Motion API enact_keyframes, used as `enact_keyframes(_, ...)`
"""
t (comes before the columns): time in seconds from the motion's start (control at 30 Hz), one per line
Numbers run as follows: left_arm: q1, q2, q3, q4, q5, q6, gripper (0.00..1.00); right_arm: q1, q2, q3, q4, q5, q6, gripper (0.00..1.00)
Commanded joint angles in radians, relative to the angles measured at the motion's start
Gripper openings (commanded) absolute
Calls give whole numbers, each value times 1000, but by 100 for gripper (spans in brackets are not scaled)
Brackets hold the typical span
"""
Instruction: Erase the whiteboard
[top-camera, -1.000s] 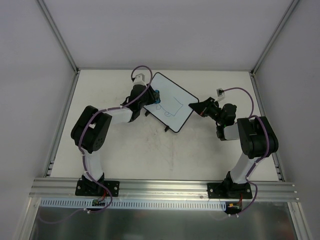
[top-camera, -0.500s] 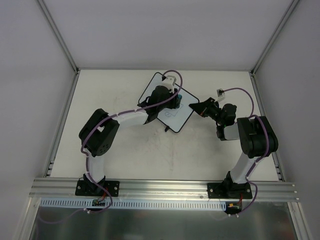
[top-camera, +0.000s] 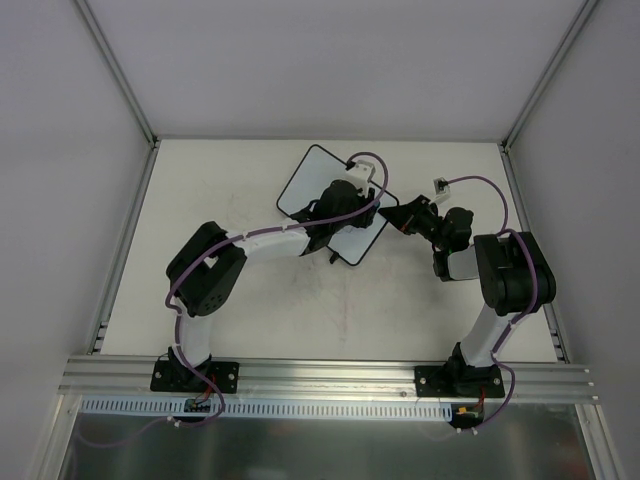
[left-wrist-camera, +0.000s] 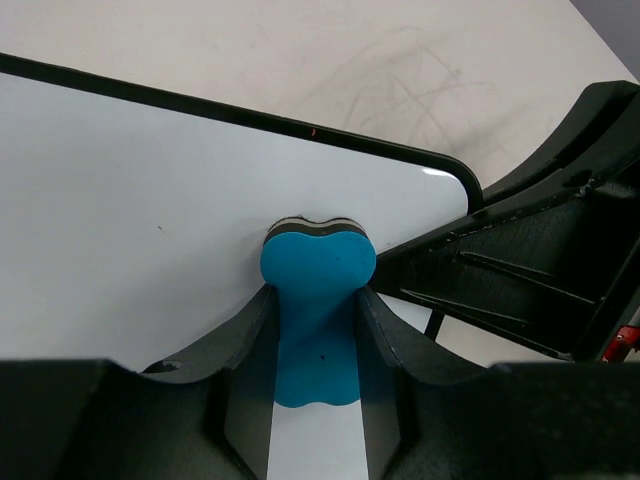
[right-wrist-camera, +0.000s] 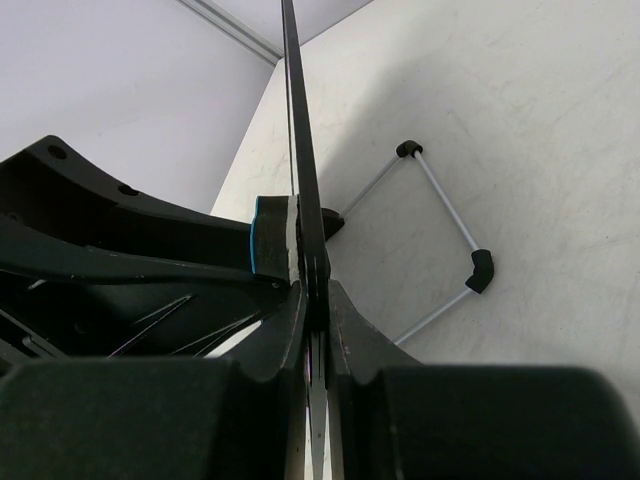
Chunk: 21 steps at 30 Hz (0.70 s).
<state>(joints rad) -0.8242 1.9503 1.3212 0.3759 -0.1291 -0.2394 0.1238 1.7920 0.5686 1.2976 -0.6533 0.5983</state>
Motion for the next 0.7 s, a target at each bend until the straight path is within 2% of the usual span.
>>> enact_keyframes(0.0,25,52,-39,-92,-18,-61,0,22,1,31,23,-11,-51,7)
enact_keyframes(0.17,131,65,-92,-91,72,-271,0,22,1,30,23,-11,-52,7)
enact_keyframes(0.3,195,65,-160,-68,114,-365,0,22,0,30,23,-11,-52,7)
enact_keyframes(0.5,223,22,-223,-101,1,-446,0,22,3,31,23,-11,-52,7)
enact_keyframes(0.67,255,21,-240,-155,-17,-529,0,20,6,33,26,-11,-51,7)
